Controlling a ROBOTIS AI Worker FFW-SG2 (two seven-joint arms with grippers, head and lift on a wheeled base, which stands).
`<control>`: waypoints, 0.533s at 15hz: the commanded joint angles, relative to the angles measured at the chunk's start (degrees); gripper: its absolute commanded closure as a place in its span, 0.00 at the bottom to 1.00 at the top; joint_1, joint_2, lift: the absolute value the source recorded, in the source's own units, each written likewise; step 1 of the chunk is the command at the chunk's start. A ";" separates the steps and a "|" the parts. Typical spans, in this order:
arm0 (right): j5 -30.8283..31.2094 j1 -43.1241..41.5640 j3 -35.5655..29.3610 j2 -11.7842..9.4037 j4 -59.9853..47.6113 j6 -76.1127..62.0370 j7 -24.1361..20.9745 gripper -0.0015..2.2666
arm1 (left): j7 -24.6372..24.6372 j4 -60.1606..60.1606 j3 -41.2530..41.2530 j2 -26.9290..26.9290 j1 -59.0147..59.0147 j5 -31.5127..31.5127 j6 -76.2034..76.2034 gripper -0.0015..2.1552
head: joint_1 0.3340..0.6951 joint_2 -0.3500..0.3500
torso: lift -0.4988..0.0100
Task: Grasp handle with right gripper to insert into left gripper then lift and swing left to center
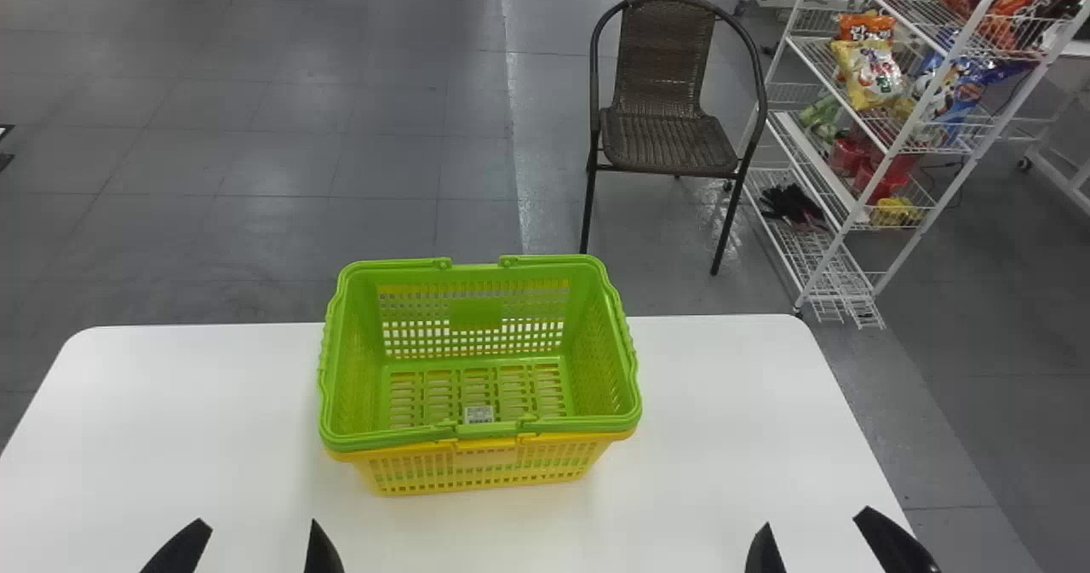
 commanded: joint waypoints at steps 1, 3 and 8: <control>0.00 -0.08 0.00 0.00 0.01 -0.01 0.00 0.04 | 0.00 0.00 -0.11 0.00 0.00 -0.18 0.10 0.03 | 1.00 0.33 | 0.98; 0.00 -0.08 0.09 0.00 0.01 -0.01 0.00 0.04 | 0.00 -0.09 -0.11 0.00 0.00 -0.18 0.10 0.03 | 1.00 0.32 | 0.98; -0.09 -0.08 0.00 0.00 0.10 -0.01 0.00 0.04 | 0.26 -0.09 -0.11 0.00 0.00 -0.18 0.28 0.03 | 1.00 0.32 | 0.98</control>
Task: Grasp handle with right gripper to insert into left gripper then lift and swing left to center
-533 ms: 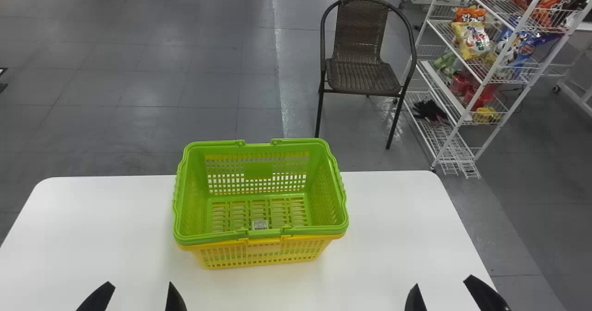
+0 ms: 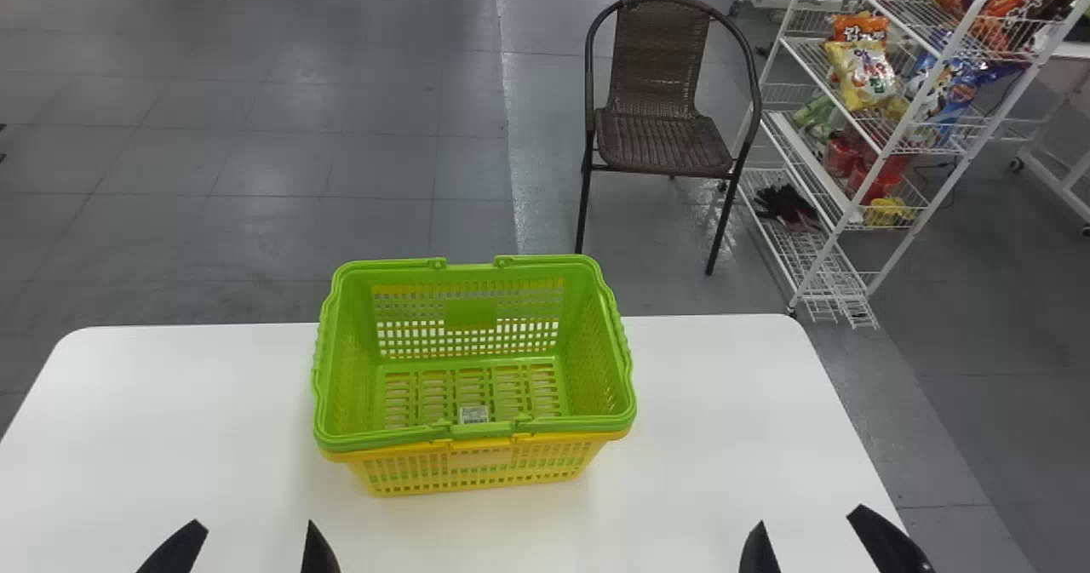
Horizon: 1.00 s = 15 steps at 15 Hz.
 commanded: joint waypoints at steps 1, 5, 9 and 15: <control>-0.07 0.00 -0.01 0.00 0.18 0.00 0.00 0.04 | 0.06 0.00 0.07 0.00 0.00 0.00 0.08 0.03 | 1.00 0.32 | 0.98; 0.02 0.00 -0.01 0.00 0.18 0.00 0.00 0.04 | 0.85 -1.05 -0.02 0.08 -0.26 0.00 2.90 0.03 | 1.00 0.33 | 0.98; 0.02 0.00 0.08 0.00 0.18 0.00 0.00 0.04 | 0.32 -7.82 1.47 0.44 -1.05 -0.17 11.86 0.03 | 1.00 0.34 | 0.98; 0.02 0.00 0.26 -0.09 0.26 0.53 0.00 0.04 | -3.81 -18.11 5.25 0.52 -6.15 0.44 32.96 0.03 | 1.00 0.37 | 0.98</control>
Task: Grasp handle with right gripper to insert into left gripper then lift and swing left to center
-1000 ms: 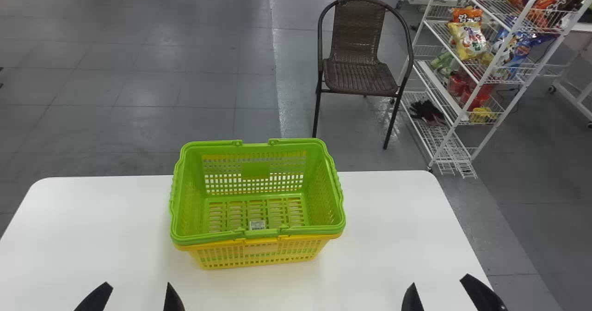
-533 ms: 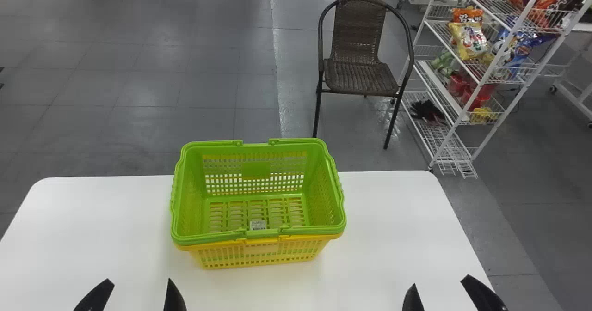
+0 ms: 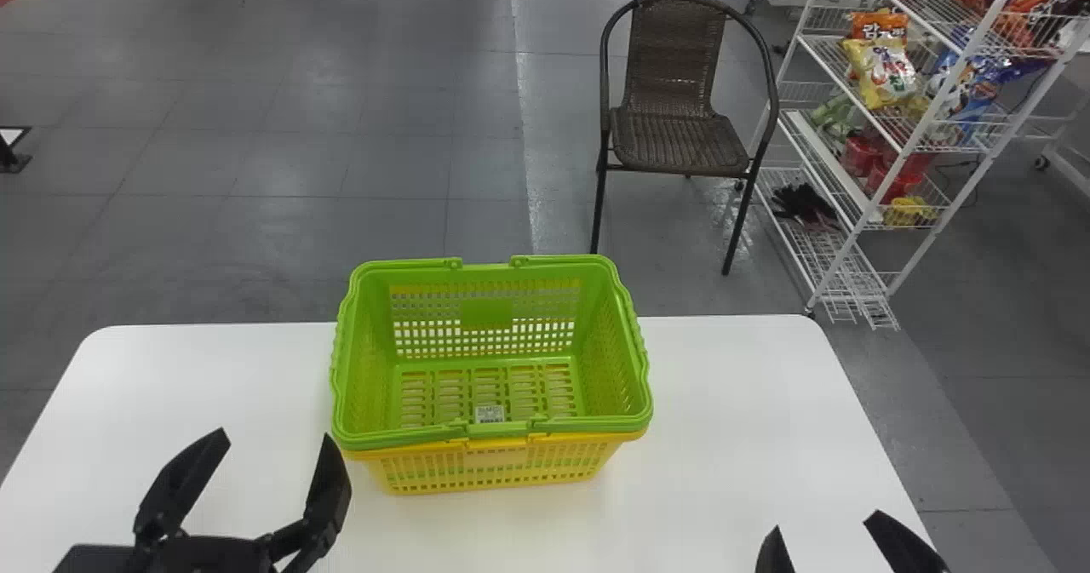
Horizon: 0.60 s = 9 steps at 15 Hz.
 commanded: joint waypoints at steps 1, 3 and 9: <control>0.02 0.00 0.09 -0.01 0.08 0.19 0.00 0.04 | -1.55 -2.73 1.70 0.00 -3.05 1.15 7.03 0.03 | 1.00 0.38 | 0.98; 0.02 0.00 0.09 -0.01 0.00 0.37 0.00 0.04 | -3.66 -4.05 3.55 0.00 -6.57 3.70 14.76 0.03 | 1.00 0.39 | 0.98; 0.20 0.00 0.18 -0.01 0.00 0.89 0.00 0.04 | -12.01 -2.73 9.00 0.00 -18.17 9.06 35.15 0.04 | 1.00 0.44 | 0.98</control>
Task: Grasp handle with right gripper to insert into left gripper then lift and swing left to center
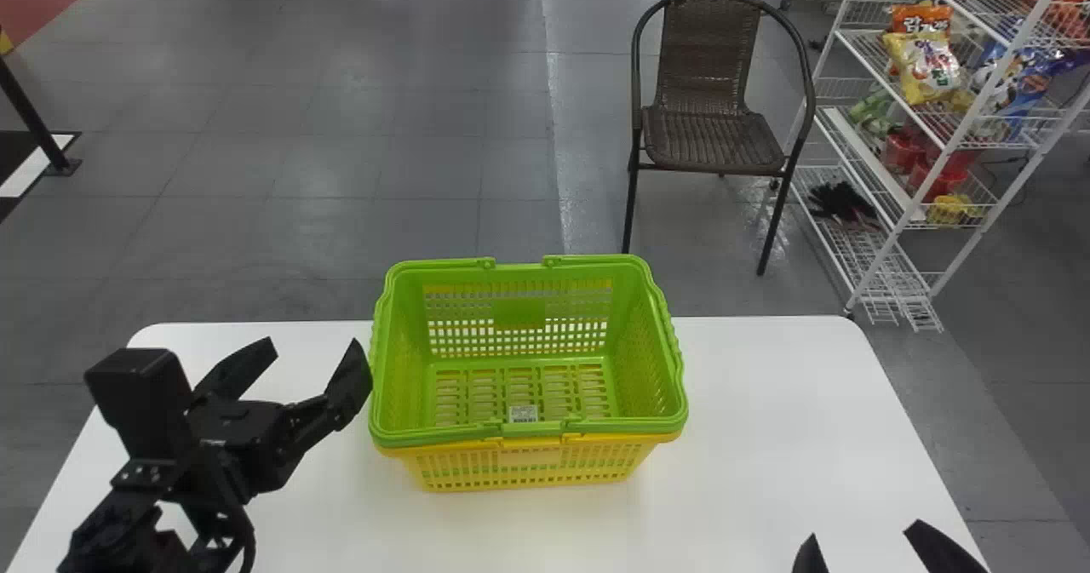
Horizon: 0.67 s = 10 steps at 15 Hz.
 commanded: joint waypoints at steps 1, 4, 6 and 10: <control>0.01 0.02 0.02 0.00 0.00 0.26 0.00 0.04 | -4.68 2.08 2.95 0.00 -5.48 1.62 9.12 0.04 | 1.00 0.44 | 0.98; 0.10 0.02 0.02 0.00 0.00 0.44 0.00 0.04 | -10.65 7.17 6.64 0.00 -12.42 3.55 15.63 0.03 | 1.00 0.44 | 0.98; 0.01 0.10 -0.07 0.00 0.00 0.44 0.00 0.04 | -15.31 12.18 10.68 0.00 -17.52 7.15 21.25 0.03 | 1.00 0.45 | 0.98; 0.01 0.19 -0.07 0.09 0.08 0.61 0.00 0.04 | -21.73 23.61 15.95 0.09 -25.16 10.32 28.81 0.03 | 1.00 0.47 | 0.98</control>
